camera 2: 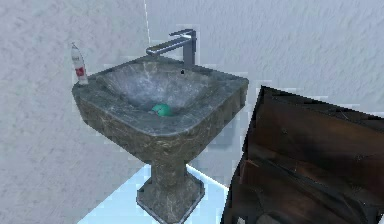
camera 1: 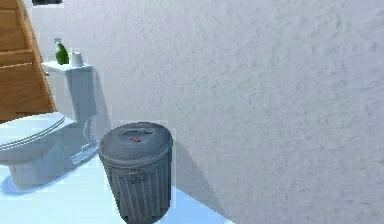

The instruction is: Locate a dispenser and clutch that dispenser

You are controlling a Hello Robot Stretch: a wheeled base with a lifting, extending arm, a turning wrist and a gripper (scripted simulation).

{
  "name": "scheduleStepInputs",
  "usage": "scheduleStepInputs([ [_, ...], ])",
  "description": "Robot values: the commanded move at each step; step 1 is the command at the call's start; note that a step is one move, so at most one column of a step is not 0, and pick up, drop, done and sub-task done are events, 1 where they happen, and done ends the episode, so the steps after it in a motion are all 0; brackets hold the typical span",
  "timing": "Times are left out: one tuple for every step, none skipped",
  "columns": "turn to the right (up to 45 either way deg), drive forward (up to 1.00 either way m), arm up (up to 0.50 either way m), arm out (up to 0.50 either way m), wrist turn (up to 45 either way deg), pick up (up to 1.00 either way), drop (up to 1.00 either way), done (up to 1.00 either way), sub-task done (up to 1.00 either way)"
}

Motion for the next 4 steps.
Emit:
scheduleStepInputs([
  [0.0, 0.0, 0.5, 0.0, 0.0, 0.0, 0.0, 0.0, 0.0],
  [0.0, 0.0, 0.38, 0.0, 0.0, 0.0, 0.0, 0.0, 0.0],
  [0.0, 0.0, 0.0, 0.46, 0.0, 0.0, 0.0, 0.0, 0.0],
  [0.0, 0.0, 0.0, 0.0, 45.0, 0.0, 0.0, 0.0, 0.0],
])
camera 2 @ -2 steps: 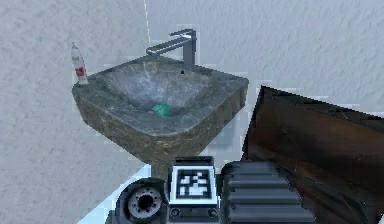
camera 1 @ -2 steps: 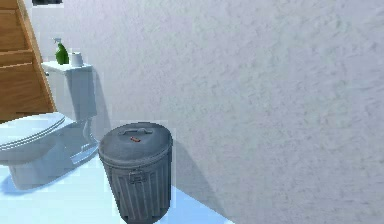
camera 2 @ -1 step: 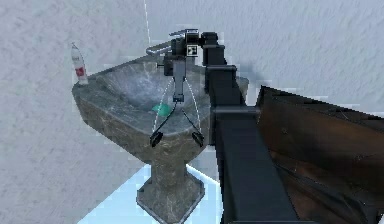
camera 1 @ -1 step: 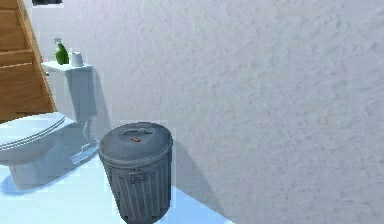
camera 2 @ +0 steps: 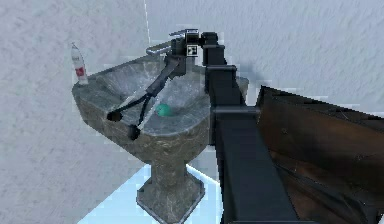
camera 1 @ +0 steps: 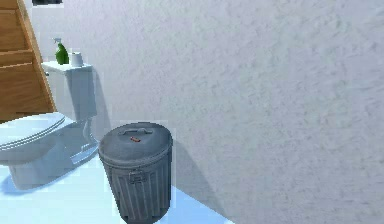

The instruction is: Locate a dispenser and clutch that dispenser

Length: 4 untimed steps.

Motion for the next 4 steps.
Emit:
scheduleStepInputs([
  [0.0, 0.0, 0.0, 0.0, 45.0, 0.0, 0.0, 0.0, 0.0],
  [0.0, 0.0, 0.0, 0.0, 42.0, 0.0, 0.0, 0.0, 0.0],
  [0.0, 0.0, -0.16, 0.0, 0.0, 0.0, 0.0, 0.0, 0.0],
  [0.0, 0.0, 0.0, 0.0, 0.0, 1.0, 0.0, 0.0, 0.0],
])
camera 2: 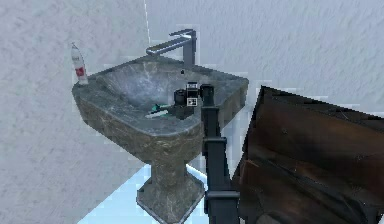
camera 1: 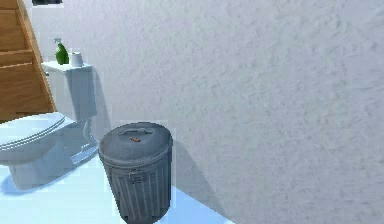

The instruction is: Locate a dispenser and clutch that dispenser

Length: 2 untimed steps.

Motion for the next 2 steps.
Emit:
scheduleStepInputs([
  [0.0, 0.0, 0.1, 0.0, 0.0, 0.0, 0.0, 0.0, 0.0],
  [0.0, 0.0, 0.0, 0.0, 0.0, 0.0, 0.0, 1.0, 0.0],
])
